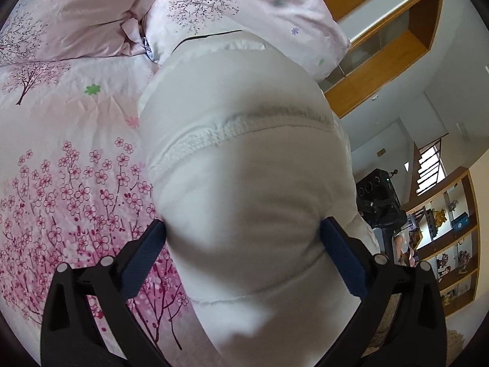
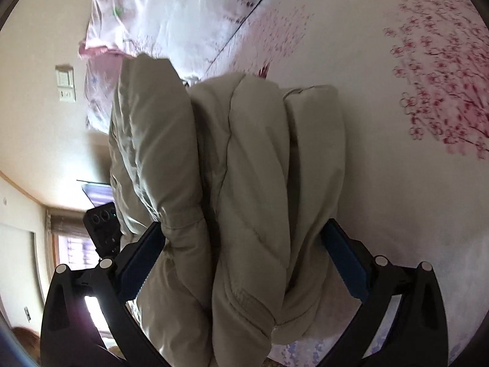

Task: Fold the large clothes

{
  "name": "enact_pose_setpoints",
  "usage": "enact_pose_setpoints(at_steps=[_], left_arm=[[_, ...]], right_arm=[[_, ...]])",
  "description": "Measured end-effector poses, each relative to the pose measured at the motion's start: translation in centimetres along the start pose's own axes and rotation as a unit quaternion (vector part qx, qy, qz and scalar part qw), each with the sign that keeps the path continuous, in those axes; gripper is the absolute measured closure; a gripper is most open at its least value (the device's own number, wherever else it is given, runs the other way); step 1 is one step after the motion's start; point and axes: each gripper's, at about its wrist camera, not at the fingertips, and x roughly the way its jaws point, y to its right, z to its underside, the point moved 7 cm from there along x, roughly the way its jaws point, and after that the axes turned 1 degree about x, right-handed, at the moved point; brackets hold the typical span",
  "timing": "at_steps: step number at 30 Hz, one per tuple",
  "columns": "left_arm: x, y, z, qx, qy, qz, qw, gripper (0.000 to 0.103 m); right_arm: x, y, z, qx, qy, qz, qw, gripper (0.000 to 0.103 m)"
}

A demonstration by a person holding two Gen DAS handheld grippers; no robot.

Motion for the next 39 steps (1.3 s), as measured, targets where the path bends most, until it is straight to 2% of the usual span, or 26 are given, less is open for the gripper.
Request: enact_pose_setpoints(at_steps=[8,14,20,23,25,28,34,39], left_arm=[[1.1,-1.0,0.1,-0.048,-0.036,0.056,0.9966,0.002],[2.0,-1.2,0.0,-0.057,-0.044,0.070,0.9950,0.002],[2.7,-1.0,-0.2,-0.061,-0.029,0.075,0.9949,0.002],[2.2,-0.9,-0.2,-0.055,-0.020,0.079,0.9952,0.009],[1.9,-0.8,-0.1,-0.050,-0.016,0.079,0.9955,0.018],[1.4,-0.5,-0.1,-0.040,-0.008,0.076,0.9963,0.023],[-0.2,-0.7,-0.2,-0.029,0.010,0.073,0.9968,0.030],[-2.5,-1.2,-1.4,-0.027,0.041,0.063,0.9968,0.032]], right_arm=[[1.1,0.1,0.3,-0.022,-0.038,-0.030,0.999,0.001],[1.3,-0.1,0.3,-0.035,-0.045,-0.026,0.998,0.001],[2.6,-1.8,0.1,-0.063,-0.041,-0.042,0.996,0.001],[3.1,-2.5,0.4,-0.072,-0.038,-0.061,0.995,0.011],[2.8,-2.8,0.7,-0.071,-0.030,-0.078,0.994,0.025],[2.5,-3.2,1.0,-0.073,-0.015,-0.089,0.993,0.035],[2.2,-5.0,1.2,-0.087,0.007,-0.096,0.992,0.047],[3.1,-8.3,0.3,-0.108,0.010,-0.102,0.989,0.052]])
